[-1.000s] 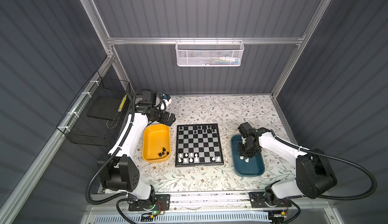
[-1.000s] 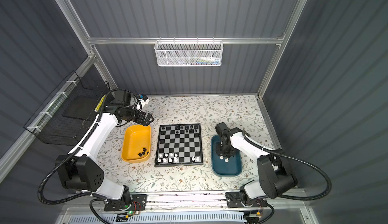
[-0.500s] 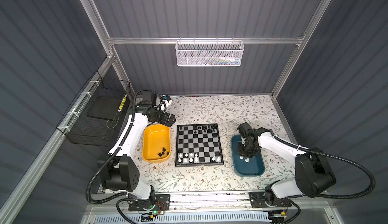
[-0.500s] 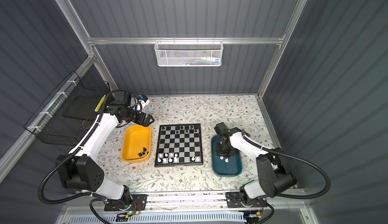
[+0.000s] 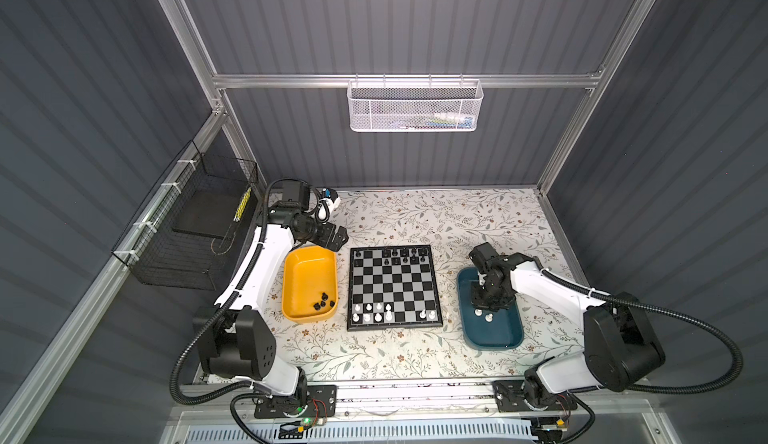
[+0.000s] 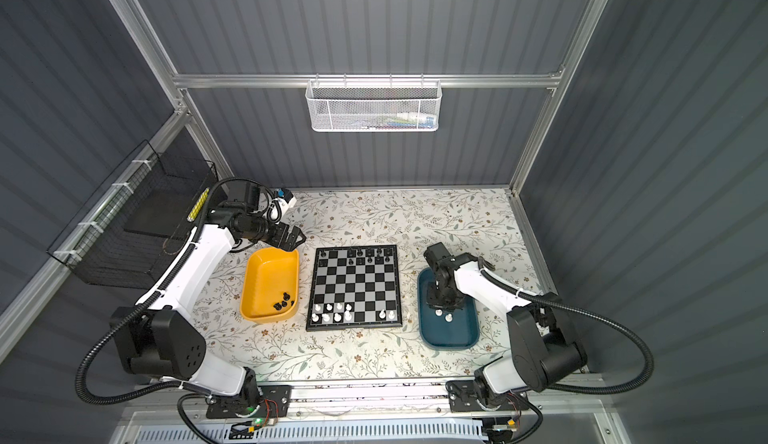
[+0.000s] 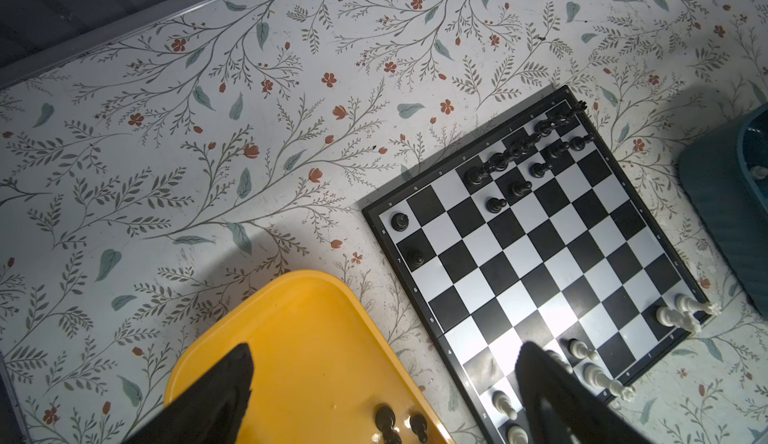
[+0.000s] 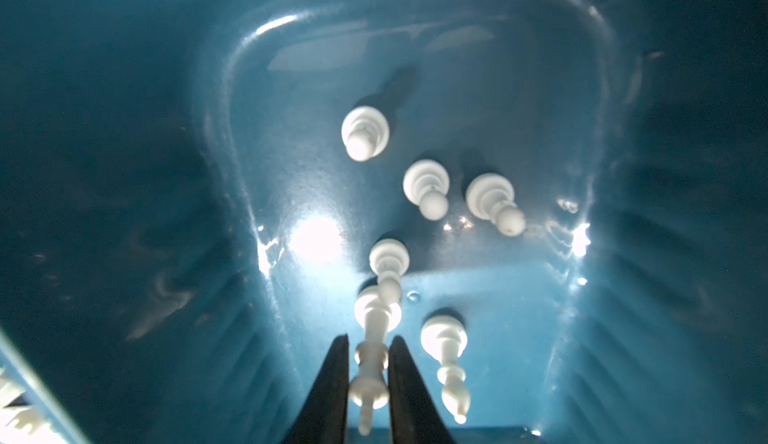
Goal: Set up the chess pieces on the board
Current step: 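Lower the open right gripper onto a tall white piece in the teal tray, then close the right gripper on the tall white piece and lift it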
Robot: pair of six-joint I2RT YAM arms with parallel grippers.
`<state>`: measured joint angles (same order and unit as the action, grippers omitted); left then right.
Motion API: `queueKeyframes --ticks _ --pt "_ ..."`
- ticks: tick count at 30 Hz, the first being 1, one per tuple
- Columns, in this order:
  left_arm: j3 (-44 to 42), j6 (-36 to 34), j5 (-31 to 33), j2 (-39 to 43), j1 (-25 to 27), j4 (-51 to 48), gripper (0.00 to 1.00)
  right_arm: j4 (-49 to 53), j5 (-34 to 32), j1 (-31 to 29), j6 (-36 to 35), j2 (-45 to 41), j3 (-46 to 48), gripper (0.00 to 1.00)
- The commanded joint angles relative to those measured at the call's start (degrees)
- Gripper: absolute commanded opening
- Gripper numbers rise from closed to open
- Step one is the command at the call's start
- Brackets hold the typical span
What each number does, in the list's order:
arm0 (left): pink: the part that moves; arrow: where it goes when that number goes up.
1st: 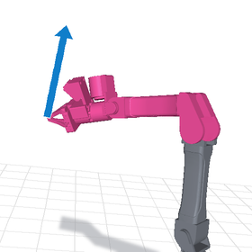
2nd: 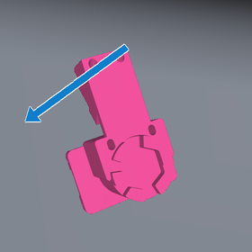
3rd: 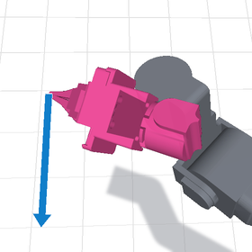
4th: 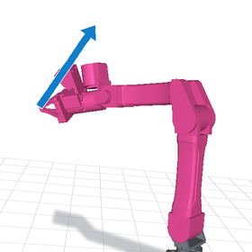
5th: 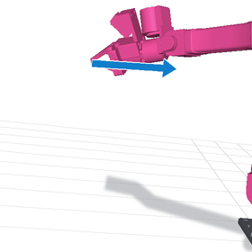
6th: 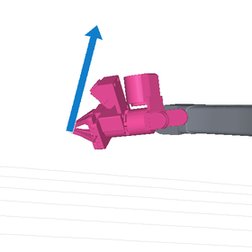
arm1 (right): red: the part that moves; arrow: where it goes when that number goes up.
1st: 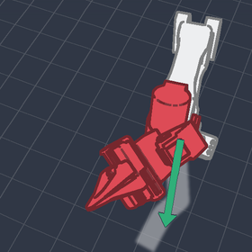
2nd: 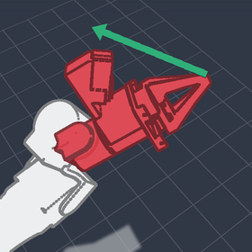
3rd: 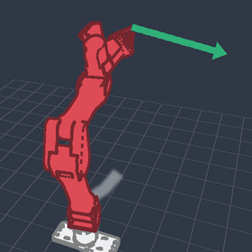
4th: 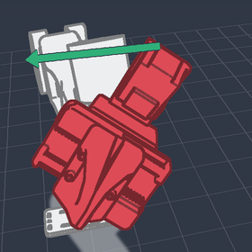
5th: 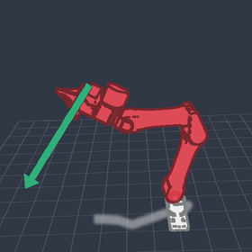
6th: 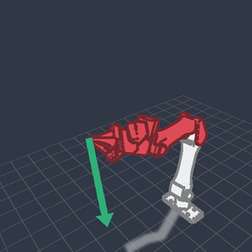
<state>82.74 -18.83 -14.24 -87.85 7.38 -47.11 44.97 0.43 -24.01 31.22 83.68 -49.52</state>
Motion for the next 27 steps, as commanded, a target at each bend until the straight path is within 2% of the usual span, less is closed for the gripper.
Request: queueKeyframes --ticks 1,27 --pt "-0.91 0.65 -1.32 1.93 -0.08 -0.07 1.0 0.77 -0.91 -0.31 -0.32 0.44 0.12 0.19" --pt "-0.05 0.12 -0.54 1.19 -0.08 -0.26 0.99 4.1 -0.25 -1.28 -0.9 -6.01 -0.67 0.17"
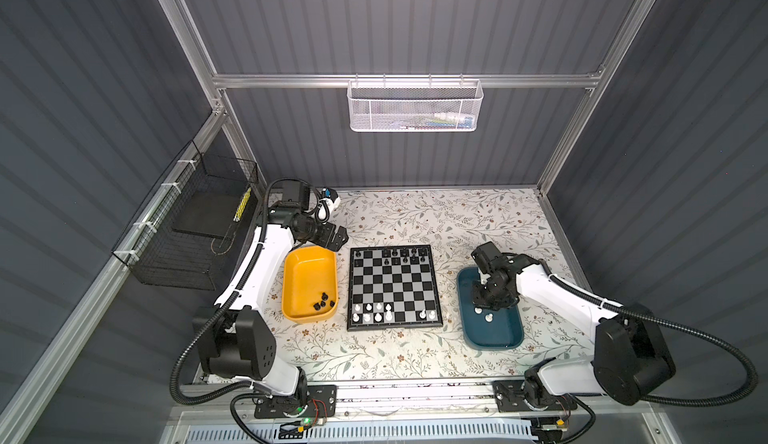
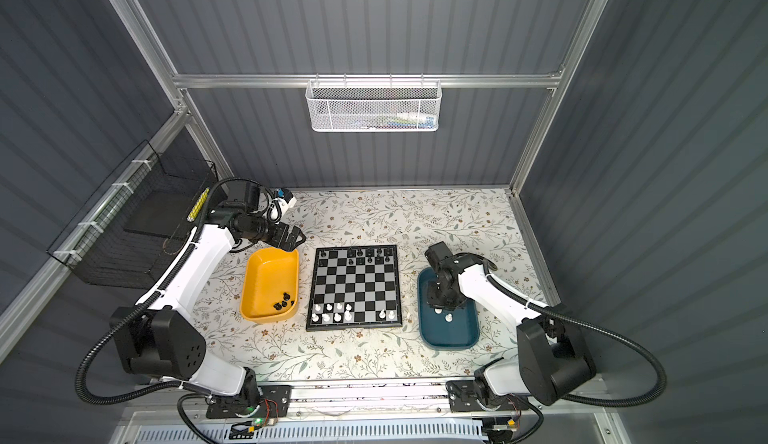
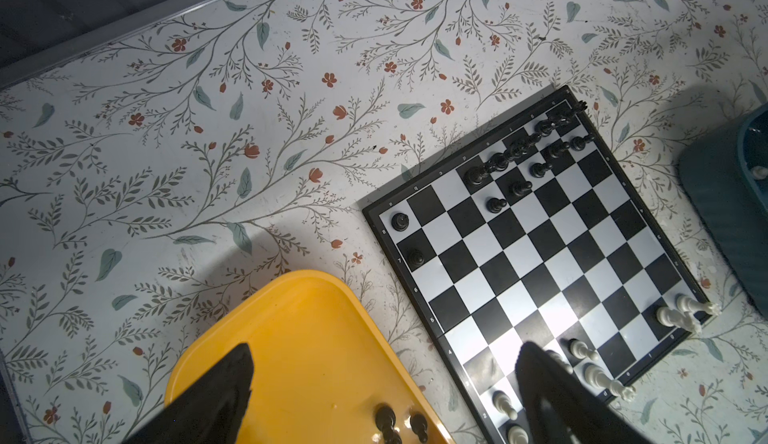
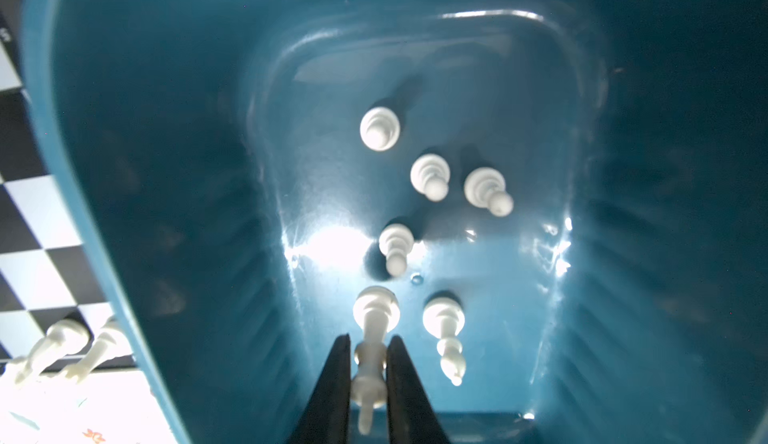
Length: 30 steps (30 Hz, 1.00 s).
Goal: Set up the chess pieces on the board
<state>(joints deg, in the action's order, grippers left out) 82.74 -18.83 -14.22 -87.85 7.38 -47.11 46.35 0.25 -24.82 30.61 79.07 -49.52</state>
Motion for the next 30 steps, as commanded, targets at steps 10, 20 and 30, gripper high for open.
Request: queueKeyframes --ticks 10,20,30 --pt "-0.3 0.1 -0.65 0.96 -0.08 -0.18 0.99 7.15 -0.93 -1.61 -0.55 -4.07 -4.01 0.17" --pt "0.14 0.04 -0.73 0.93 -0.08 -0.26 1.0 11.88 -2.36 -3.64 -0.93 -5.07 -9.55 0.17" --pt "1.51 -0.05 -0.64 0.36 -0.08 -0.96 1.0 14.61 -3.12 -7.27 -0.42 -4.08 -15.63 0.18"
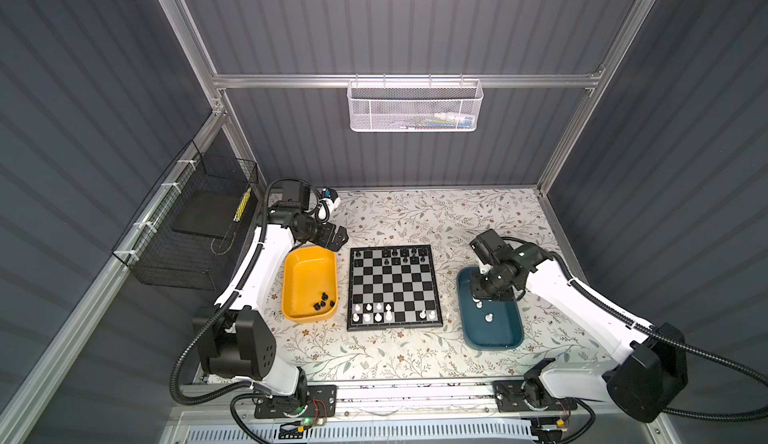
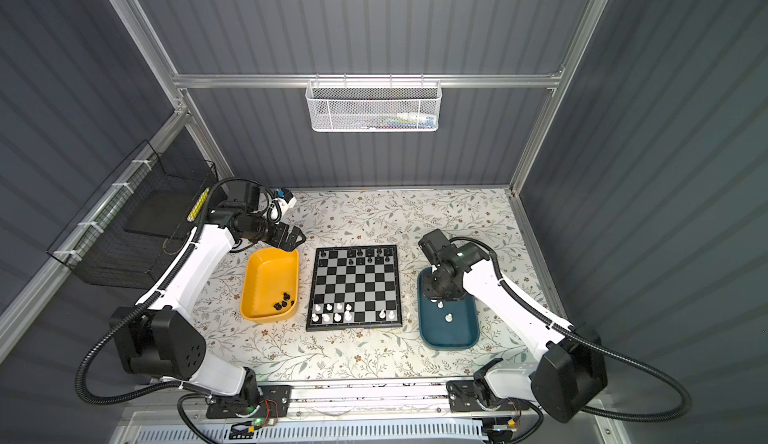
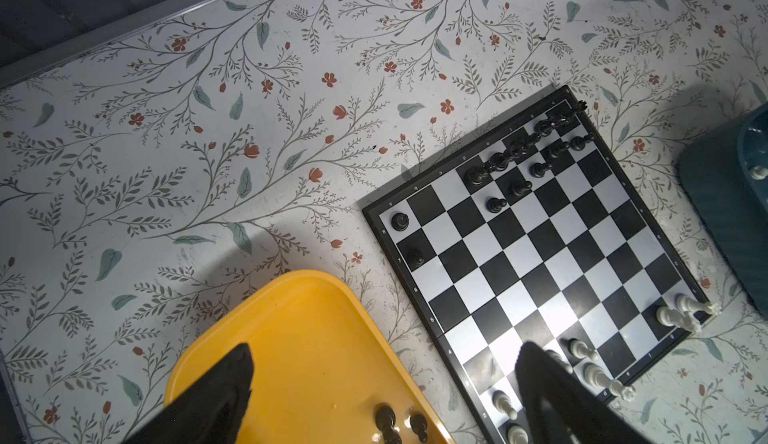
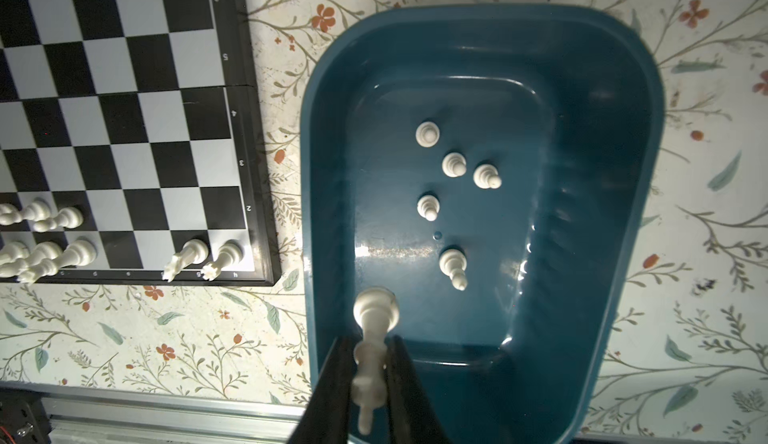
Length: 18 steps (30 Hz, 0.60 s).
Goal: Set up the chess pieces on the board
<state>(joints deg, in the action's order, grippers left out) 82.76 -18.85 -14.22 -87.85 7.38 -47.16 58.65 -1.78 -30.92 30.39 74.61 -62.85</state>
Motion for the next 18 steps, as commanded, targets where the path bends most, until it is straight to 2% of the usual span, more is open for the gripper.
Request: queueKeyframes --ticks 1,18 --pt "1.42 -0.09 -0.78 0.4 -0.08 -0.91 0.99 2.34 -1.03 -1.67 -0.1 0.68 -3.06 0.17" --pt "0.7 -0.09 -0.54 2.07 -0.08 -0.57 1.0 0.68 -0.6 -11.5 0.56 11.57 -14.81 0.18"
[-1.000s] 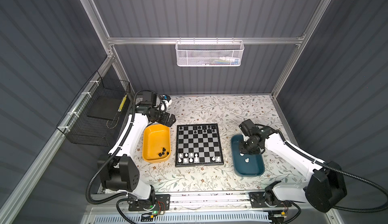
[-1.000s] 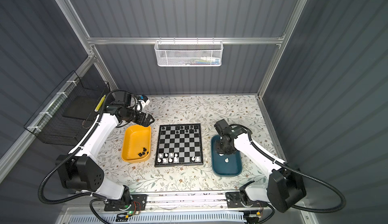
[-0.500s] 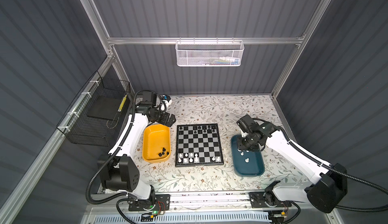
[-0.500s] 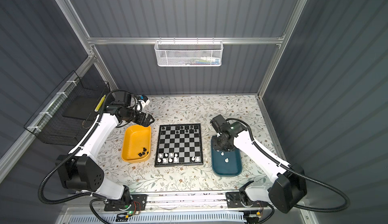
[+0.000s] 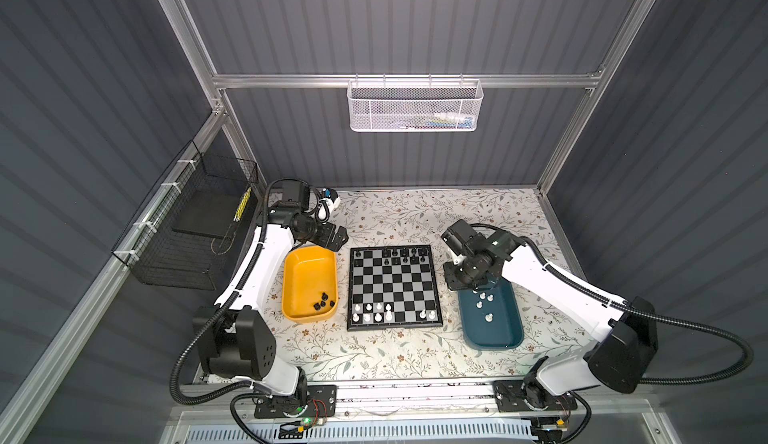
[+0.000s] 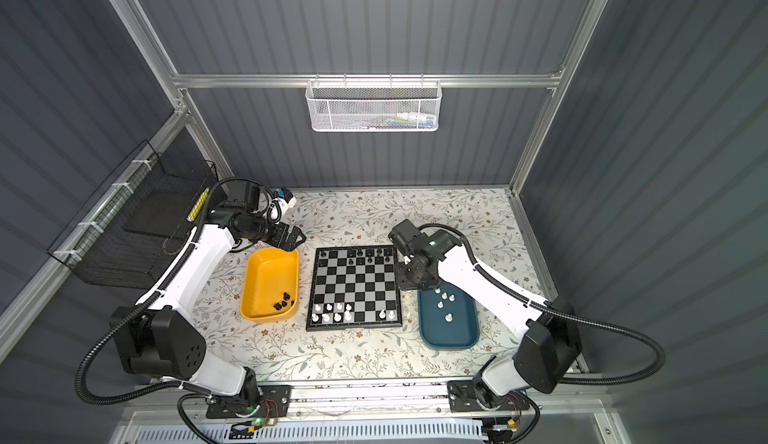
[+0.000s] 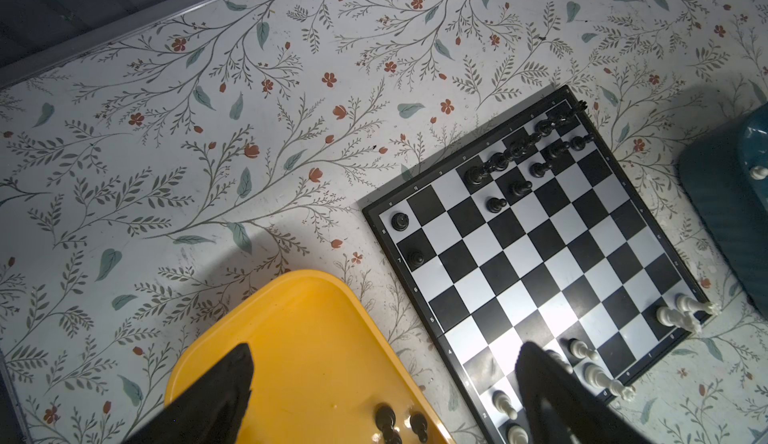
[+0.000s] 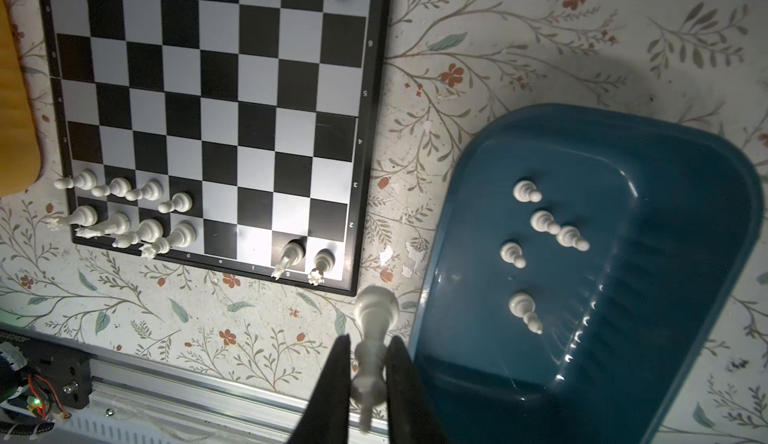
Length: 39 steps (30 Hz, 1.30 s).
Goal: Set up the chess pieces on the board
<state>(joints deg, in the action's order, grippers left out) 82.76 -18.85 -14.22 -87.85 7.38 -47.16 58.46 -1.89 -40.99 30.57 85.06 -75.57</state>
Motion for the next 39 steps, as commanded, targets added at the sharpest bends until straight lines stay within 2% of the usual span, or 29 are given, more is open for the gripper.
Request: queueKeyframes --ticks 1,24,39 --pt "0.65 -0.09 -0.53 2.16 -0.08 -0.57 0.99 0.74 -0.53 -2.07 0.56 1.7 -2.62 0.18" --pt "1.16 0.66 -2.77 3.78 -0.08 -1.05 1.0 -5.78 2.59 -13.28 4.15 12.44 -6.68 0.18" --pt "-1.2 -6.26 -15.19 7.08 -0.08 -6.99 0.99 -7.7 3.3 -16.51 4.91 17.32 -8.15 0.18"
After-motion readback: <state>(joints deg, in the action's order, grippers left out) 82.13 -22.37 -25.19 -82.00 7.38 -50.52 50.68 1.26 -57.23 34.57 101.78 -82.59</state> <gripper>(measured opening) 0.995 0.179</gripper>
